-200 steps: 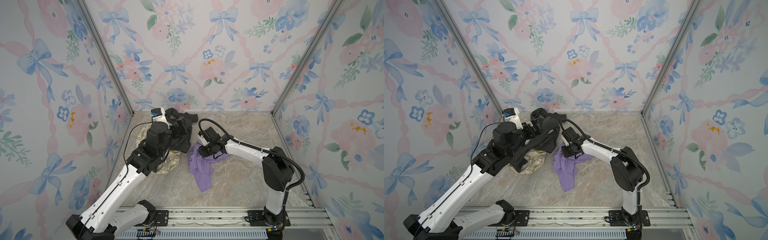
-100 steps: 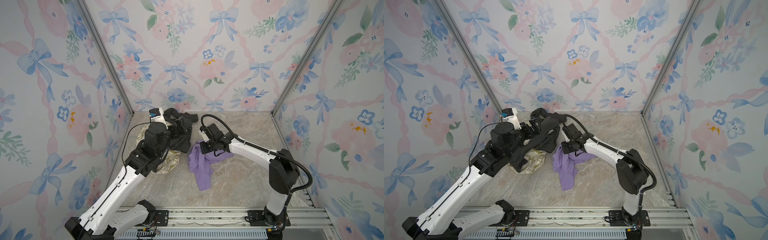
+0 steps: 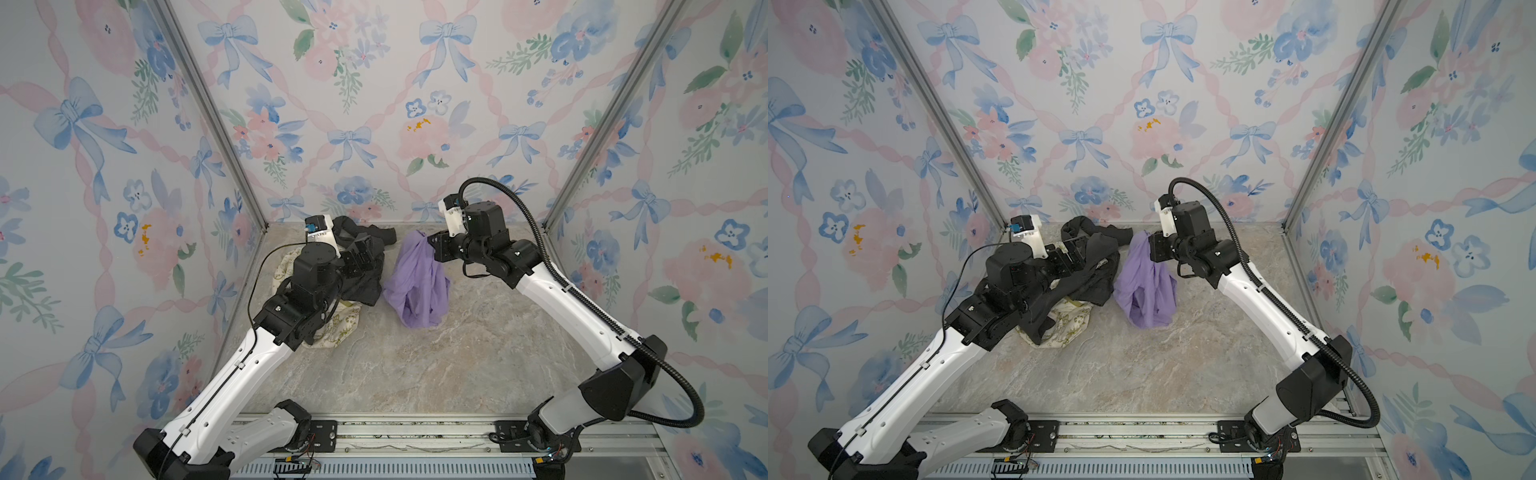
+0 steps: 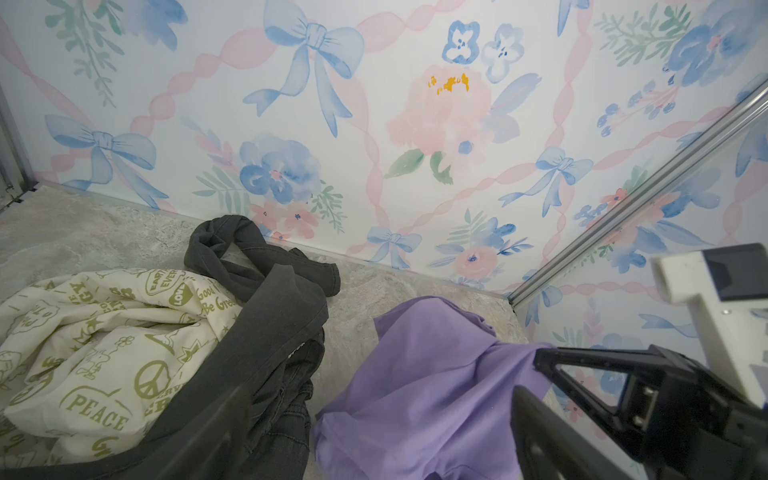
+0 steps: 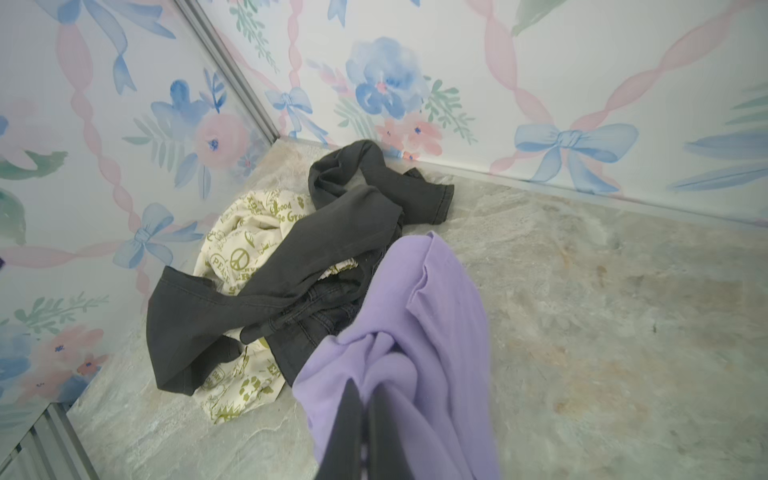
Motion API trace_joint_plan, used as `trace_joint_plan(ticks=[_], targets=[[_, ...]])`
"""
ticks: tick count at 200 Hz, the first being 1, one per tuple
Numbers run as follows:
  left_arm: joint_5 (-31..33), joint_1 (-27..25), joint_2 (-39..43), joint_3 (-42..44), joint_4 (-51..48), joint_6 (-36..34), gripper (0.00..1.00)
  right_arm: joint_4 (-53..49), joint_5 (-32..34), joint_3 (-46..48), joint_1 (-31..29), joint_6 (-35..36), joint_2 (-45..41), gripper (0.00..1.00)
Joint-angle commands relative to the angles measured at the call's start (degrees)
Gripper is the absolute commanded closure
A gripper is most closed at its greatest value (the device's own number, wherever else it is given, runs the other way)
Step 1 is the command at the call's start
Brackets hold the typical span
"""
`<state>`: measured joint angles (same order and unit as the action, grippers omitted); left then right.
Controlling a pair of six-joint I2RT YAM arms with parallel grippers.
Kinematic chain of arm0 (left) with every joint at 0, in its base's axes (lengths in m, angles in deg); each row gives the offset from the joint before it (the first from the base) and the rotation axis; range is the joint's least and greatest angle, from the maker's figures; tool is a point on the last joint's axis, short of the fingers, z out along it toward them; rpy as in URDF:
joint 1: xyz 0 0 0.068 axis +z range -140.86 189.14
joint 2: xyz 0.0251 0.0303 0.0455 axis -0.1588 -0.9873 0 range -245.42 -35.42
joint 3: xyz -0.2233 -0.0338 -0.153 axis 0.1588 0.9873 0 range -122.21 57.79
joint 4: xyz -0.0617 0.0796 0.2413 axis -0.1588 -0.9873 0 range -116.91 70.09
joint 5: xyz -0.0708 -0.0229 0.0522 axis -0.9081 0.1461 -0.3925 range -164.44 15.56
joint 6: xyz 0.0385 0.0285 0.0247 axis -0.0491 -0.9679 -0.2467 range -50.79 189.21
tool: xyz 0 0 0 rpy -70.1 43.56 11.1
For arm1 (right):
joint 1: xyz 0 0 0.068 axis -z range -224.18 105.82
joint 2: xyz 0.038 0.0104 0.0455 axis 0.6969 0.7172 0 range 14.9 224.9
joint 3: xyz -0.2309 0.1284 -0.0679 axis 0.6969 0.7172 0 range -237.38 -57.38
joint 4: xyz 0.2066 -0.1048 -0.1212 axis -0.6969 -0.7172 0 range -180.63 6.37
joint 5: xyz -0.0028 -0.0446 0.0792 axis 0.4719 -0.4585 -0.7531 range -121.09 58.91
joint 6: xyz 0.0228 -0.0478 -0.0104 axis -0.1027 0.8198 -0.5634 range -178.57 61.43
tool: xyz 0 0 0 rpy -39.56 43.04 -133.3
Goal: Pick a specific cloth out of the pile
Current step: 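Lift the purple shirt with the right gripper and carry it away from the pile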
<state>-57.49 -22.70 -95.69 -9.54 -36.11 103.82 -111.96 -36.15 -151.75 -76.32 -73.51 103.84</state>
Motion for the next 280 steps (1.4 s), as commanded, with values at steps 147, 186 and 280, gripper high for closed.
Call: trace_joint_plan(ticks=[147,186,280], targets=[[-2.89,0.37,-5.66,-4.83,3.03,-1.73,0.02,0.23,-8.39,-38.15,31.52,-1.17,13.82,1.0],[-1.77,0.46,-5.11,-4.65,3.07,-2.58,0.02,0.83,-13.32,-50.84,36.09,-5.34,24.35,1.0],[-0.04,0.55,-2.37,-1.91,2.99,-1.52,0.02,6.86,-13.18,-19.71,40.86,-2.03,18.19,1.0]])
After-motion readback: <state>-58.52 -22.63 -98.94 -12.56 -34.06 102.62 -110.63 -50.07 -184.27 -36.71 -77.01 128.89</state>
